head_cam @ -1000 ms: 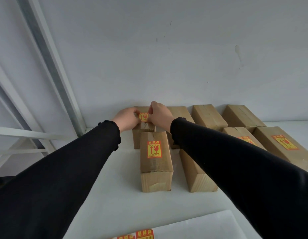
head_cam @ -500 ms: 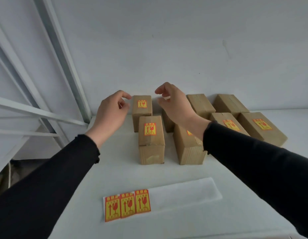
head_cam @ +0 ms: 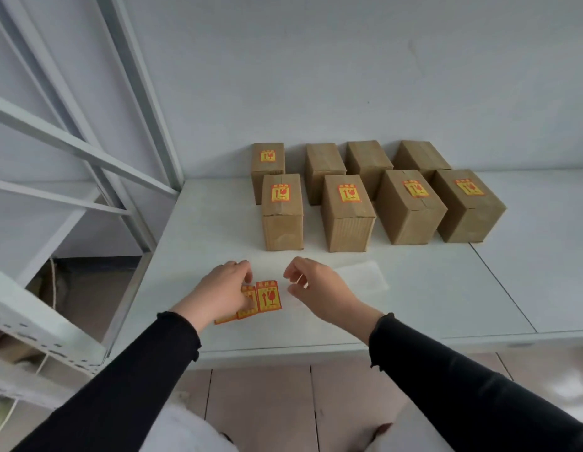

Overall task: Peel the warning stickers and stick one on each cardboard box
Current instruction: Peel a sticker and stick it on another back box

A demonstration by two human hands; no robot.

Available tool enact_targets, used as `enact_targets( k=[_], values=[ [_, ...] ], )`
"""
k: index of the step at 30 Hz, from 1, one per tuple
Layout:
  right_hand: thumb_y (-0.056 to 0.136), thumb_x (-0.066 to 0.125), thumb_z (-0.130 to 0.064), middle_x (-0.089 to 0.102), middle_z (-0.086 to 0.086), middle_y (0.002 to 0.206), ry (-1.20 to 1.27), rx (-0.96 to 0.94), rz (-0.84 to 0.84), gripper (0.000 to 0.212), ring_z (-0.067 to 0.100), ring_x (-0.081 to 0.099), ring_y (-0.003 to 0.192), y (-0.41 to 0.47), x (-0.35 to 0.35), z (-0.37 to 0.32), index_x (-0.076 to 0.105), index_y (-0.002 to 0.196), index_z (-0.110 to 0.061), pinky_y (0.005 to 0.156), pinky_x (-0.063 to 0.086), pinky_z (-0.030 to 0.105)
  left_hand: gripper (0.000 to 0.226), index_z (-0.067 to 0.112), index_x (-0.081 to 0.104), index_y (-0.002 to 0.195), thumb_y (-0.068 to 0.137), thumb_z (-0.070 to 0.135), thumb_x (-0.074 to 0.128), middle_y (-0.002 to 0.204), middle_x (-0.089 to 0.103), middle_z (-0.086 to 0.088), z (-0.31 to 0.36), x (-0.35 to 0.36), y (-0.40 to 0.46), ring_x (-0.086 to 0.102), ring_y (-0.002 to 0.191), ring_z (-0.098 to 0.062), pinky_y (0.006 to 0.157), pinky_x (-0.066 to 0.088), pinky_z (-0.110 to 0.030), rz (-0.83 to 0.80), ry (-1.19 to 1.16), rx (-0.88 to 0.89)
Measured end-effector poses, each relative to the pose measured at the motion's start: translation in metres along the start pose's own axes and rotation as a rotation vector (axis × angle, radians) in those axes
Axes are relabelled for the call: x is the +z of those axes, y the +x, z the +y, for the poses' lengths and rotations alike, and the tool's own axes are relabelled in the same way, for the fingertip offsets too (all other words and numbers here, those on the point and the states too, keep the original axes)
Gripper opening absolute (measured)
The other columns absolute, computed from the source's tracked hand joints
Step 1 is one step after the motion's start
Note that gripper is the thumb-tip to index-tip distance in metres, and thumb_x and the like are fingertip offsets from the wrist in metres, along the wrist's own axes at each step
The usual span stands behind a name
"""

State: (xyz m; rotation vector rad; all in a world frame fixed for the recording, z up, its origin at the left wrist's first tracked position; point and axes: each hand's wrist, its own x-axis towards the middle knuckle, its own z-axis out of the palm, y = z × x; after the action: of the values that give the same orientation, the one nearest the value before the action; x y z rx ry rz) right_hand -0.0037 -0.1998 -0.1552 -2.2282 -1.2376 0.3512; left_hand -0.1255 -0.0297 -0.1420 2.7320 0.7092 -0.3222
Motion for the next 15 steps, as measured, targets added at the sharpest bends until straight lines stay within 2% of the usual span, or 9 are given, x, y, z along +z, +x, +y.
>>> enact_targets(
  k=[2,4,7,11,13,15],
  values=[
    [0.089,0.059,-0.012,0.062,0.000,0.105,-0.014,0.019,0.002,0.018,0.012,0.054,0.084,-0.007,0.006,0.009,0.061,0.106,-0.016,0.074,0.045,0.025,0.026,0.025,0.056,0.109,0.087,0.029,0.069,0.111,0.059,0.003,0.007,0.002,0.003,0.056,0.101,-0.020,0.078,0.047,-0.033,-0.034,-0.047,-0.028],
    [0.089,0.058,-0.009,0.061,0.001,0.106,-0.010,0.042,0.028,0.020,0.012,0.052,0.083,-0.011,0.005,0.016,0.061,0.108,-0.015,0.074,0.044,0.024,0.006,0.025,0.062,0.096,0.091,0.025,0.064,0.102,0.065,0.002,0.013,0.005,0.006,0.062,0.094,-0.022,0.076,0.048,-0.035,-0.040,-0.141,-0.037],
    [0.091,0.061,-0.012,0.060,-0.002,0.103,-0.010,0.061,0.094,0.021,0.014,0.057,0.085,-0.014,-0.003,0.021,0.063,0.111,-0.017,0.073,0.044,0.023,0.015,0.022,0.067,0.088,0.097,0.026,0.055,0.088,0.070,0.001,0.019,0.006,0.006,0.068,0.087,-0.025,0.079,0.053,-0.041,-0.020,-0.276,0.002],
    [0.094,0.063,-0.025,0.059,-0.008,0.095,-0.013,0.054,0.181,0.016,0.008,0.057,0.078,-0.016,-0.011,0.020,0.065,0.110,-0.022,0.066,0.046,0.018,0.017,0.026,0.068,0.090,0.098,0.028,0.054,0.087,0.072,0.008,0.025,0.002,0.002,0.071,0.083,-0.018,0.082,0.057,-0.047,0.015,-0.382,0.061],
    [0.095,0.063,-0.030,0.059,-0.009,0.095,-0.015,0.049,0.215,0.015,0.007,0.056,0.077,-0.017,-0.013,0.017,0.065,0.109,-0.024,0.063,0.045,0.015,0.016,0.027,0.070,0.097,0.099,0.024,0.054,0.093,0.074,0.007,0.029,-0.001,0.000,0.072,0.086,-0.016,0.081,0.059,-0.043,-0.010,-0.478,0.080],
    [0.095,0.063,-0.034,0.058,-0.010,0.095,-0.027,0.037,0.244,0.016,0.006,0.056,0.077,-0.018,-0.014,0.013,0.065,0.109,-0.027,0.062,0.046,0.012,0.016,0.023,0.070,0.105,0.101,0.019,0.054,0.100,0.075,0.004,0.033,-0.004,-0.004,0.073,0.089,-0.014,0.077,0.059,-0.032,-0.060,-0.611,0.085]
  ],
)
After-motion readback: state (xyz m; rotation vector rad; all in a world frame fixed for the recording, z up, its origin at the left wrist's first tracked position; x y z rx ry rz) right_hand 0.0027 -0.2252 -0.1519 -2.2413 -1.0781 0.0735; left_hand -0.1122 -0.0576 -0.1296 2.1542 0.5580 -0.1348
